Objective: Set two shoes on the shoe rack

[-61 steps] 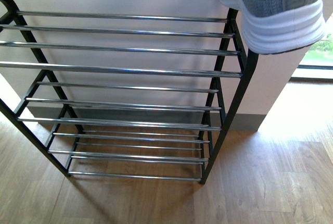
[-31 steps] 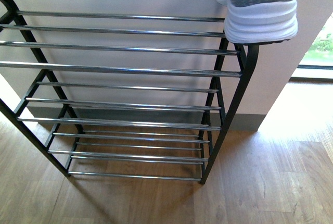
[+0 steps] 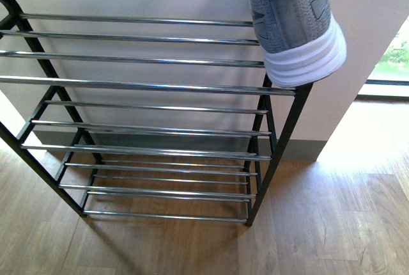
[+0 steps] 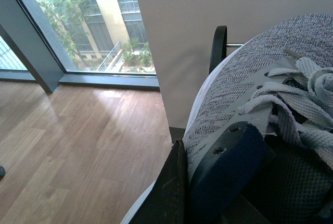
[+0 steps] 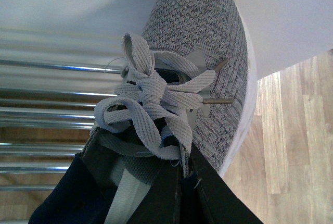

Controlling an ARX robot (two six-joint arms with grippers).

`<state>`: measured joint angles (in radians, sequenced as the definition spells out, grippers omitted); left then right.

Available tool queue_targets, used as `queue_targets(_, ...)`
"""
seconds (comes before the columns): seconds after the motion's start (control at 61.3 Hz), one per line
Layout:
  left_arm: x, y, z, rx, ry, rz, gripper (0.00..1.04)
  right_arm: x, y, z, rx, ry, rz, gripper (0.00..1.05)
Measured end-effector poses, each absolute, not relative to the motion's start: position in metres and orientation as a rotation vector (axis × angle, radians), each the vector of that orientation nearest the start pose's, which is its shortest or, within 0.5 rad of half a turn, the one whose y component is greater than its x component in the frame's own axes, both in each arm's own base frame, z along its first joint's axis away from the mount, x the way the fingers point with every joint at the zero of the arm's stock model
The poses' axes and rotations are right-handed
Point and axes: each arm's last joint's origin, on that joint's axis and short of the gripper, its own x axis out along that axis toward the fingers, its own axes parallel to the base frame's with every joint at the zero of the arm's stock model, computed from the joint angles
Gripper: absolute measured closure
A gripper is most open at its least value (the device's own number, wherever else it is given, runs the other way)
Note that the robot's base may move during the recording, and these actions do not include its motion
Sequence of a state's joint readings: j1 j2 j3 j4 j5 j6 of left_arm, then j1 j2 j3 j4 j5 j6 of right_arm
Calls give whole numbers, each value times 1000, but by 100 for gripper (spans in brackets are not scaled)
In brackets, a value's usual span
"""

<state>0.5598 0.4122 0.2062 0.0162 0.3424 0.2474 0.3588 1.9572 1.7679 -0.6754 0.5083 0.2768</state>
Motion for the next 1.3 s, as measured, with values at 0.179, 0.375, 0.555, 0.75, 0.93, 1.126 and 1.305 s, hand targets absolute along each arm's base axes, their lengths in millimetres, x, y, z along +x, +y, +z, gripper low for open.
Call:
queue_targets(0.179, 110, 57, 200, 163, 197, 194, 103, 407, 140, 284, -80, 773, -241, 103)
queue_targets(0.375, 110, 57, 200, 163, 197, 194, 103, 402, 150, 283, -52, 793, -229, 103)
queue_targets(0.555, 110, 57, 200, 163, 197, 194, 103, 405, 148, 279, -60, 792, -234, 103)
queue_targets(0.75, 110, 57, 200, 163, 197, 194, 103, 411, 133, 271, -57, 791, -241, 103)
queue_targets(0.93, 110, 57, 200, 163, 197, 194, 103, 412, 125, 268, -72, 787, -226, 103)
queue_targets(1.126, 110, 57, 200, 163, 197, 195, 103, 411, 123, 267, -61, 782, -196, 81)
queue_targets(1.305, 110, 57, 200, 163, 197, 194, 103, 412, 119, 267, -54, 791, -182, 53)
